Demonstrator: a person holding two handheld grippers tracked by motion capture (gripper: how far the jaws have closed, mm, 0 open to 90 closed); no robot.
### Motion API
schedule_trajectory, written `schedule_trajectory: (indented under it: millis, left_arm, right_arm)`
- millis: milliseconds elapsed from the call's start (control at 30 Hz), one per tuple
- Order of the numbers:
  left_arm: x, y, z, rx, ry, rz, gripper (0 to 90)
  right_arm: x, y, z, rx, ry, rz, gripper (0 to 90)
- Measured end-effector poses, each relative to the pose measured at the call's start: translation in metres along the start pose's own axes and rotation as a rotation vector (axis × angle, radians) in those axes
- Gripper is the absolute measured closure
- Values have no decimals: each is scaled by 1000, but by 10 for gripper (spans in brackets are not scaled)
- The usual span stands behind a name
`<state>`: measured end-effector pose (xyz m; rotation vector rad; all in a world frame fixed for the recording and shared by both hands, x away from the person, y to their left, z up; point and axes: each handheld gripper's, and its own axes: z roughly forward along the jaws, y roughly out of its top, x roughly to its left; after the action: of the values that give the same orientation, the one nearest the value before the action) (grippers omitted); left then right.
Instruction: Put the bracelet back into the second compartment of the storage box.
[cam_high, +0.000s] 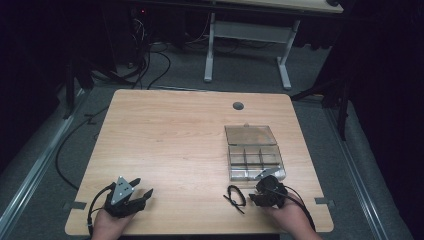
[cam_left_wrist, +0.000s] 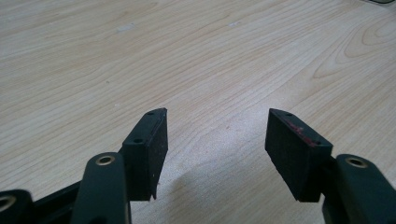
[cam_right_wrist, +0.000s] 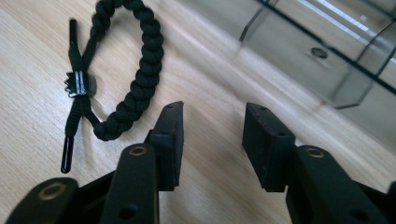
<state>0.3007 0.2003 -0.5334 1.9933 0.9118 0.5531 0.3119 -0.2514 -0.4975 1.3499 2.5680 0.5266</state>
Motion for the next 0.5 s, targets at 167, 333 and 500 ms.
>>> schedule_trajectory:
  millis: [167,333,500]
  left_arm:
    - [0,0,0,3,-4,8,388]
    - [0,0,1,7,-4,9,385]
    - [-1,0,0,2,-6,9,383]
  right_arm:
    - [2,7,1,62,10,-10,539]
    - [4,12,1,110,12,-30,515]
    - [7,18,2,177,16,-56,495]
